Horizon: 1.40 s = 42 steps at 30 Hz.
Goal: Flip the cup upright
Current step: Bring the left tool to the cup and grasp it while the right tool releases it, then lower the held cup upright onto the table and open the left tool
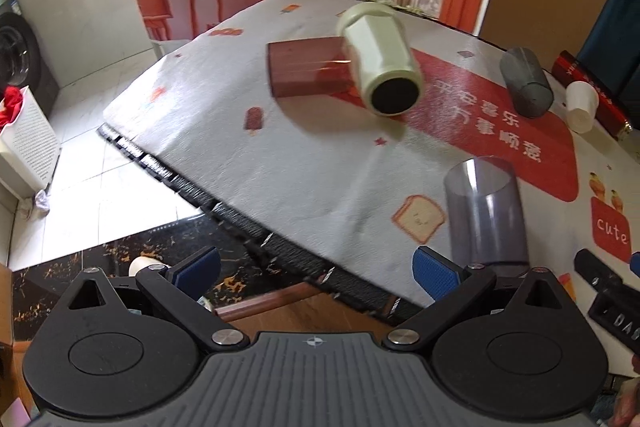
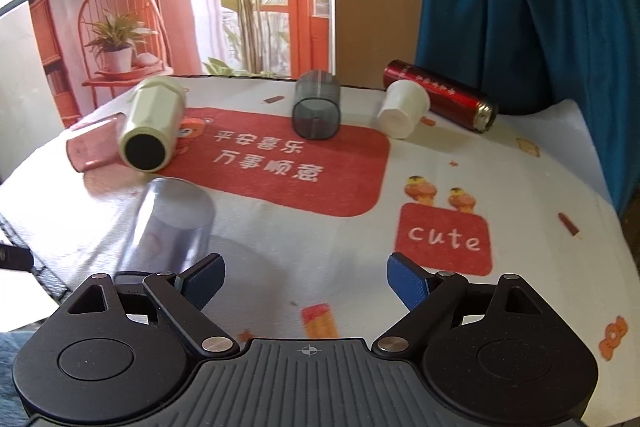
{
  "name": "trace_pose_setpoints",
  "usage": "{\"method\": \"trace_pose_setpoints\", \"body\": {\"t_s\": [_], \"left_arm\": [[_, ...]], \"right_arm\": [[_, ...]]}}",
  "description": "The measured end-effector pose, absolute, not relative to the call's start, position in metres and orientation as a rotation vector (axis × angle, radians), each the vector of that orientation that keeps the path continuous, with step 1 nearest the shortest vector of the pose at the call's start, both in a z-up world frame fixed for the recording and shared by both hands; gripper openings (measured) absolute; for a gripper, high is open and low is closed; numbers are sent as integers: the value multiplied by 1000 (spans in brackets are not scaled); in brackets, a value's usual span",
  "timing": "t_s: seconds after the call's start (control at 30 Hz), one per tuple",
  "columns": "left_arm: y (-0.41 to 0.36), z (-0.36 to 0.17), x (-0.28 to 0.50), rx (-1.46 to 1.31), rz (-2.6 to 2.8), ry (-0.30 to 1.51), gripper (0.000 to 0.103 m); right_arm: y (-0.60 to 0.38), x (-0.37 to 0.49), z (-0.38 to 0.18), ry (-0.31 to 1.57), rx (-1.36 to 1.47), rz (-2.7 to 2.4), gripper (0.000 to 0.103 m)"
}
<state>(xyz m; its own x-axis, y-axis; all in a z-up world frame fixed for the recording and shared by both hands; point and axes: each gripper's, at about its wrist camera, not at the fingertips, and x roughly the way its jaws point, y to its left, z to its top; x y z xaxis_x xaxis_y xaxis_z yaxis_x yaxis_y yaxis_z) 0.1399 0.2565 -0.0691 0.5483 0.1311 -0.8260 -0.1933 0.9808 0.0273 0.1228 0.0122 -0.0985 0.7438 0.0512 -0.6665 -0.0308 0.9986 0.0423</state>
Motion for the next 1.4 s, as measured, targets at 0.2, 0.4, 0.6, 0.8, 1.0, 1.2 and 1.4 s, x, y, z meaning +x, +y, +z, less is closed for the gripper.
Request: {"method": "trace_pose_setpoints", "body": {"t_s": [0.2,0.4,0.6,0.8,1.0,1.2,1.4], "left_arm": [[217,-72,178,-55,125,986,103],[177,-80,218,0,57,988,103],[167,-106,244,-13,30,1041,101],[163,-115,240,-40,-75,1067,84],[177,-111,221,-92,-104,1019,69],[224,-93,197,-148,-21,913,69],[266,-92,204,-161,125,814,69]], "right_arm": [[-1,132,-110,736,29,5,87],[-8,137,-117,753,43,1,87],[-9,139,-120,760,45,2,87],[-7,141,-122,770,44,8,87],[-4,140,-120,767,34,14,87],[-2,139,-118,759,30,15,87],[9,138,-119,765,5,42,87]]}}
